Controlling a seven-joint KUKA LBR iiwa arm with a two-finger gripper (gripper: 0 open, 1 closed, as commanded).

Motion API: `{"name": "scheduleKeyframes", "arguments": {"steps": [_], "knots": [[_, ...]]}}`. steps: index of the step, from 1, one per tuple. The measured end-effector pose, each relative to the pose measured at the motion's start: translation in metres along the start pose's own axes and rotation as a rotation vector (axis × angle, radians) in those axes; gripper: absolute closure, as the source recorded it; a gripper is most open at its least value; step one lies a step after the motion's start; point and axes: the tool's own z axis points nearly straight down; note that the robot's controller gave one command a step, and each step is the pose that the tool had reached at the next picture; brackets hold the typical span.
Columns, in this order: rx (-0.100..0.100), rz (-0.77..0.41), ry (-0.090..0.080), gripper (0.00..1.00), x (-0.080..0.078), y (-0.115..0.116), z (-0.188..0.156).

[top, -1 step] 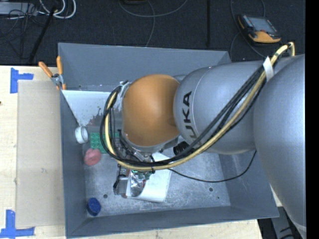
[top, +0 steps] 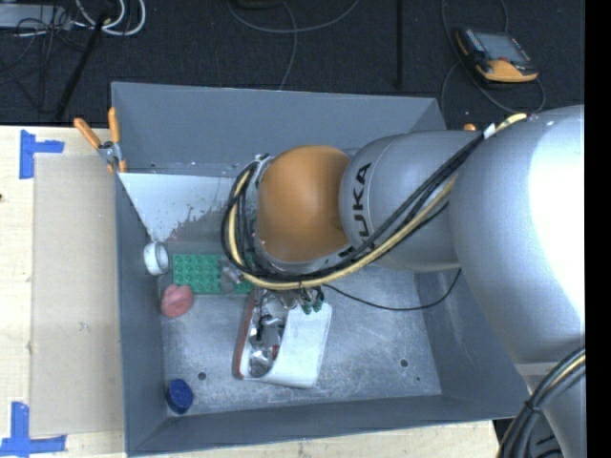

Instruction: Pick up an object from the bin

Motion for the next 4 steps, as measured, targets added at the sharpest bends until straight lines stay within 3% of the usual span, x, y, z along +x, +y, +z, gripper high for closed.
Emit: {"name": "scheduleKeyframes", "arguments": {"steps": [1, 2, 3, 4], "knots": [[0.001, 0.070, 0.000, 0.00, 0.035, -0.040, -0.032], [0.003, 0.027, -0.004, 0.00, 0.017, -0.097, -0.033], [0.000, 0.274, 0.000, 0.00, 0.011, -0.107, 0.000], [-0.001, 0.349, 0.001, 0.00, 0.038, -0.102, -0.001]]}}
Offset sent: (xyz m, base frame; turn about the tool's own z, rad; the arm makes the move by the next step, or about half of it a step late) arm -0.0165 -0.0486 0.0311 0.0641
